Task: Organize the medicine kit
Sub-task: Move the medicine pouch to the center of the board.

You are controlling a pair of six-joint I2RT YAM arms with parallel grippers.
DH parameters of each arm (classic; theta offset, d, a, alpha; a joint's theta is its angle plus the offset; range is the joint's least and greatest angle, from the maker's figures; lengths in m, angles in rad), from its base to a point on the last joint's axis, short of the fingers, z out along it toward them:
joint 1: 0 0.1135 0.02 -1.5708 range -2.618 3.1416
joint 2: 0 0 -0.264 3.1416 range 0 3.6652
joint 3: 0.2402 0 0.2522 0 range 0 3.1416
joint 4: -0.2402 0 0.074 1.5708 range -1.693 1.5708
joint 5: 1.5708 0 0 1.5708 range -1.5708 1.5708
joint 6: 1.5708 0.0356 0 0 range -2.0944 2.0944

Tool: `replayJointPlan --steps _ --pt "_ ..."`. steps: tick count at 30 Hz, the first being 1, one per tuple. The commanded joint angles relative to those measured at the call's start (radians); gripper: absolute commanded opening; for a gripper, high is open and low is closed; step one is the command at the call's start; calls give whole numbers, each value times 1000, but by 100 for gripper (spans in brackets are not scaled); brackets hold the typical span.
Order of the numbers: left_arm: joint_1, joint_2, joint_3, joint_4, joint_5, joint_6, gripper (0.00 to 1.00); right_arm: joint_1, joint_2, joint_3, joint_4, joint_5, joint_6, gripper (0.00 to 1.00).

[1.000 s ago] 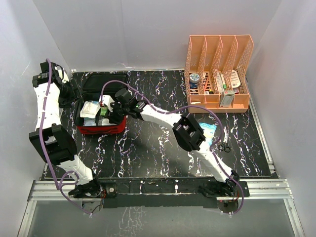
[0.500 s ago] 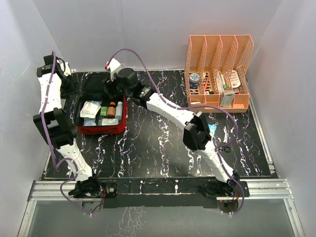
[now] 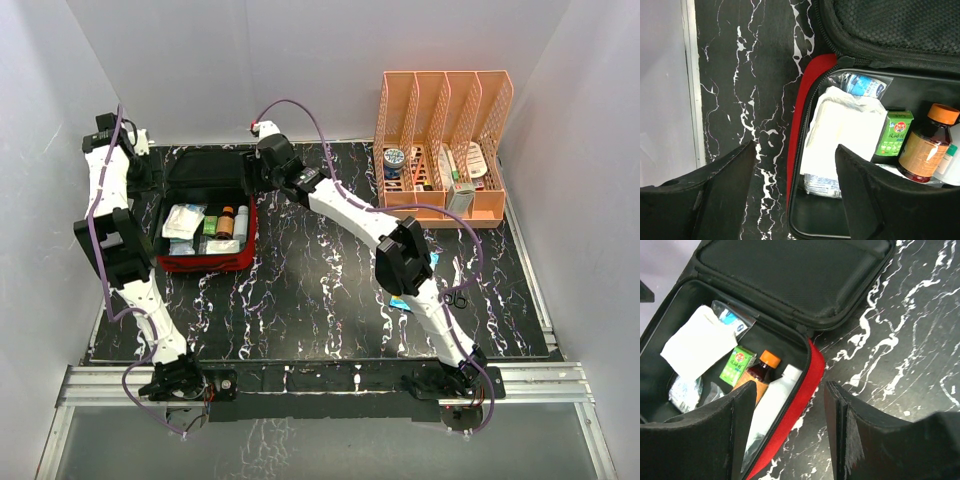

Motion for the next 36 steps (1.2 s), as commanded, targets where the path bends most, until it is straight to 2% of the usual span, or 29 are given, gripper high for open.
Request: replayJointPlan --steps 1,13,19,24,27,29,31,32,36 --pt "0 8 -4 8 -18 39 64 21 9 -1 23 -38 68 54" --pt "0 9 -125 85 -25 61 63 32 80 -13 -10 -92 110 55" --pt "0 0 -192 114 -23 67 63 32 98 -52 -27 -71 118 54" --pt "0 -6 -242 122 -11 61 62 32 114 -59 -46 -75 118 45" --pt "0 -12 -269 128 -1 57 60 32 117 -65 -54 -73 117 32" --pt "1 -20 -289 133 6 56 54 32 112 -72 -58 -65 114 17" --pt "0 -26 -312 137 10 57 40 32 104 -82 -60 -53 108 3" --pt "0 -30 -323 139 12 56 35 32 99 -86 -63 -48 105 0" --pt "0 -39 -354 141 14 50 15 32 80 -109 -77 -25 93 0"
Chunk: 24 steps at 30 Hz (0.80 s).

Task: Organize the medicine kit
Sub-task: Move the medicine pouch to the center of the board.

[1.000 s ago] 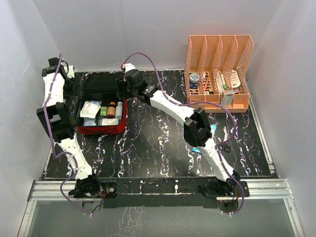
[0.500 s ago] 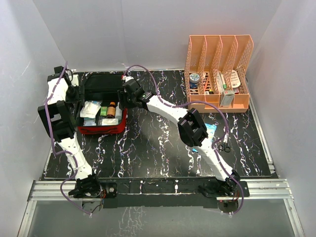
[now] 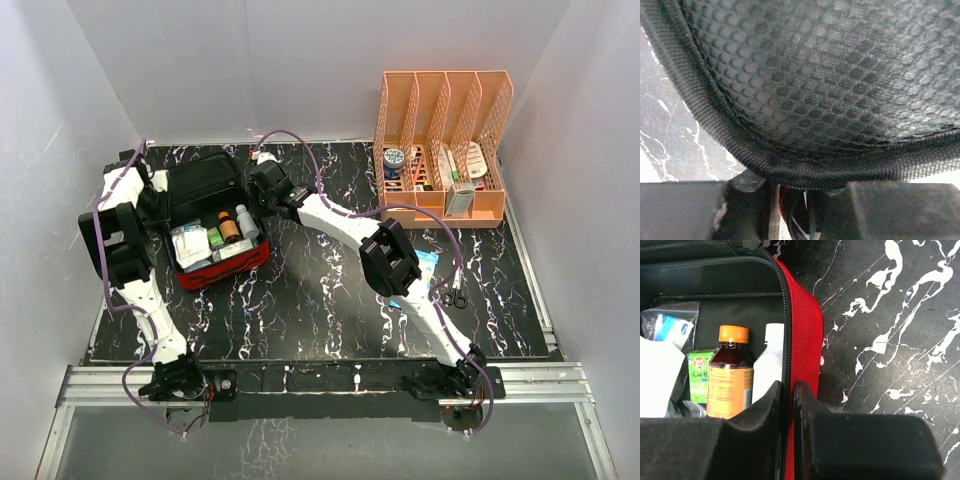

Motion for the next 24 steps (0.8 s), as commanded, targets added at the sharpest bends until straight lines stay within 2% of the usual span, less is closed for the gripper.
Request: replayJointPlan --steps 1,12,24 --pt "2 -54 -27 34 14 -15 13 1 -37 -49 -65 5 -39 0" --pt "-5 -63 -22 20 66 -36 12 1 -121 -139 -80 49 -51 0" --pt "-147 -98 -16 -8 117 -124 12 3 -355 -458 -62 159 -47 0"
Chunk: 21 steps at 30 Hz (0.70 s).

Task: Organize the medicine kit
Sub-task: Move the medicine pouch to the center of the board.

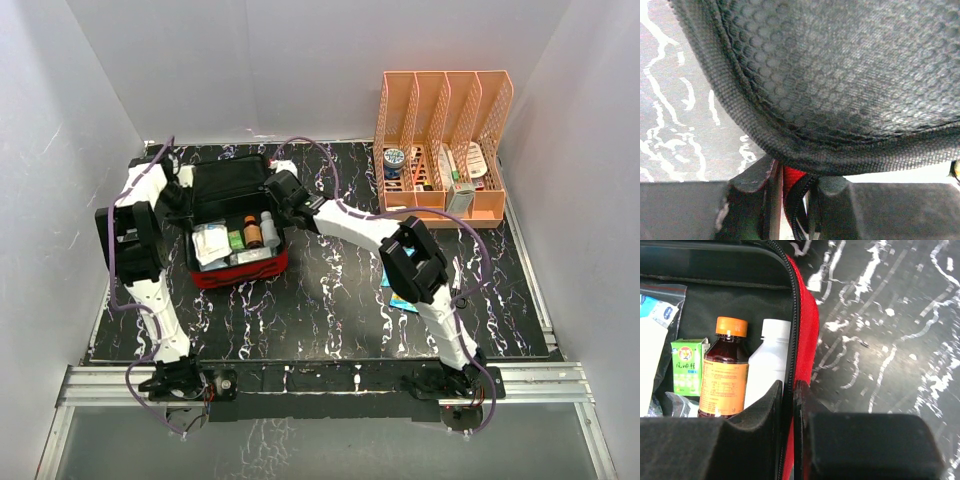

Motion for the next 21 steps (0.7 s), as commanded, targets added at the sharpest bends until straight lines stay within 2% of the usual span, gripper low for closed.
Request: replayJointPlan --steps 1,9,21 --pt "-54 -88 -1 -18 76 -107 12 -3 -138 -120 -110 33 -33 0" --pt "-182 -158 -72 -16 89 -192 12 -4 -323 -354 -148 86 1 0" --pt "-351 -309 -272 16 106 -290 12 -3 -633 -699 -214 126 104 0"
